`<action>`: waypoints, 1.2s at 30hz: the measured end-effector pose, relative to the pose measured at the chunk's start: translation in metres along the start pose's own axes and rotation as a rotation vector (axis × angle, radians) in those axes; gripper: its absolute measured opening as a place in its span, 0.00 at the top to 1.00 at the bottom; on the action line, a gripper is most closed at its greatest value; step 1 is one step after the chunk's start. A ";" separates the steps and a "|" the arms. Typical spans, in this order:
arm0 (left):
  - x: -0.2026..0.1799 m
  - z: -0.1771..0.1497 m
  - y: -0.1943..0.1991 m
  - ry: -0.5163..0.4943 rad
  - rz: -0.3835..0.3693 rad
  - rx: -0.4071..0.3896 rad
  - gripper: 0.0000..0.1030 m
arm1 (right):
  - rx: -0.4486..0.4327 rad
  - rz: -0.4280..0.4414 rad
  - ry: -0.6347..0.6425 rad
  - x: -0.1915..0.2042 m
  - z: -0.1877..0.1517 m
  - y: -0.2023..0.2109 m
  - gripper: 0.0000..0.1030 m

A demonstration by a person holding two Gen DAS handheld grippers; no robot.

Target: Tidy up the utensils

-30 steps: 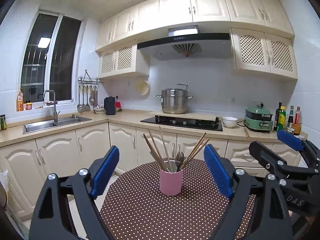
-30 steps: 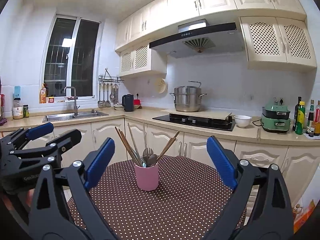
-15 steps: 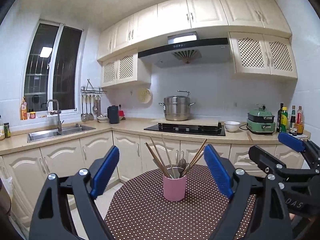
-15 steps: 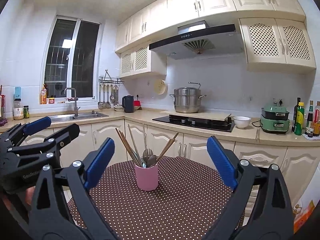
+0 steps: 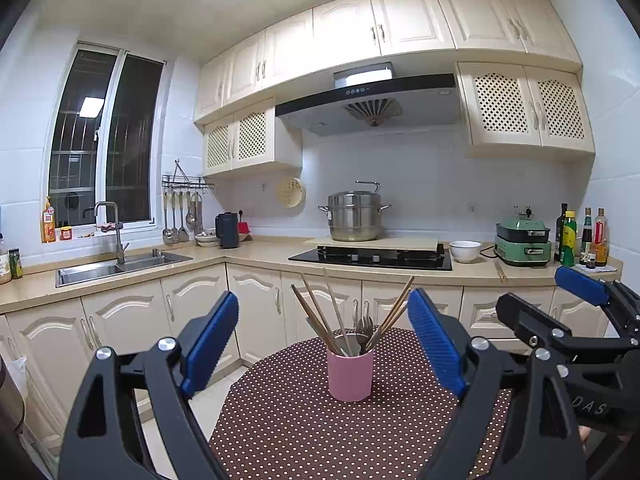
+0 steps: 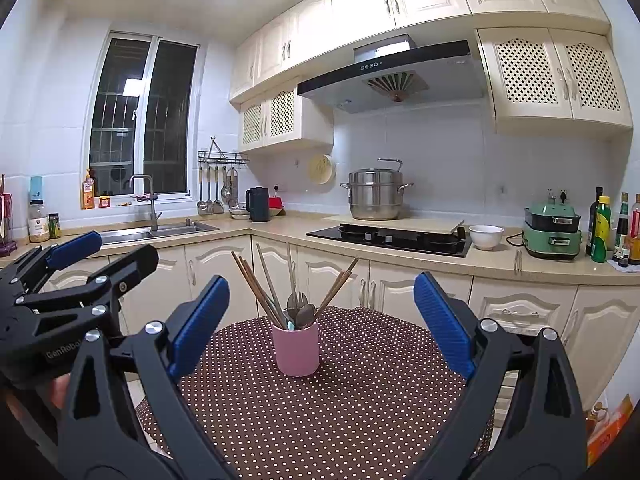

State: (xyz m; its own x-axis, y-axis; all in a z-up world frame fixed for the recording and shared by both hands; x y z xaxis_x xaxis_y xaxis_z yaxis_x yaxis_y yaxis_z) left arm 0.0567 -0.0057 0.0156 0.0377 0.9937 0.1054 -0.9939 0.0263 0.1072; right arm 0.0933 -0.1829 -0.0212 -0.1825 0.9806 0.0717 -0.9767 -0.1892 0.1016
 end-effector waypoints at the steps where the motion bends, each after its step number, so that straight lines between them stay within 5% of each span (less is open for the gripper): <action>1: 0.000 0.000 0.000 0.000 0.000 0.000 0.18 | 0.001 0.000 -0.001 0.000 0.000 0.000 0.11; 36: -0.004 -0.006 -0.010 0.011 -0.008 0.024 0.18 | 0.022 0.008 -0.021 -0.003 -0.006 -0.004 0.11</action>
State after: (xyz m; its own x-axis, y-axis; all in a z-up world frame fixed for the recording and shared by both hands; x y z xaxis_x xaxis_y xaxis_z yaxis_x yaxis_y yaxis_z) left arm 0.0656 -0.0088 0.0080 0.0444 0.9946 0.0934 -0.9908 0.0319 0.1313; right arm 0.0972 -0.1848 -0.0278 -0.1873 0.9778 0.0936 -0.9725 -0.1980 0.1228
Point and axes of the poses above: each gripper's, at about its wrist camera, not at the fingertips, and y roughly against the way its jaws point, x to its left, z to its top, the point moved 5 cm from there along -y, roughly the way its jaws point, and after that the axes turned 4 degrees about -y, right-handed, at the moved point
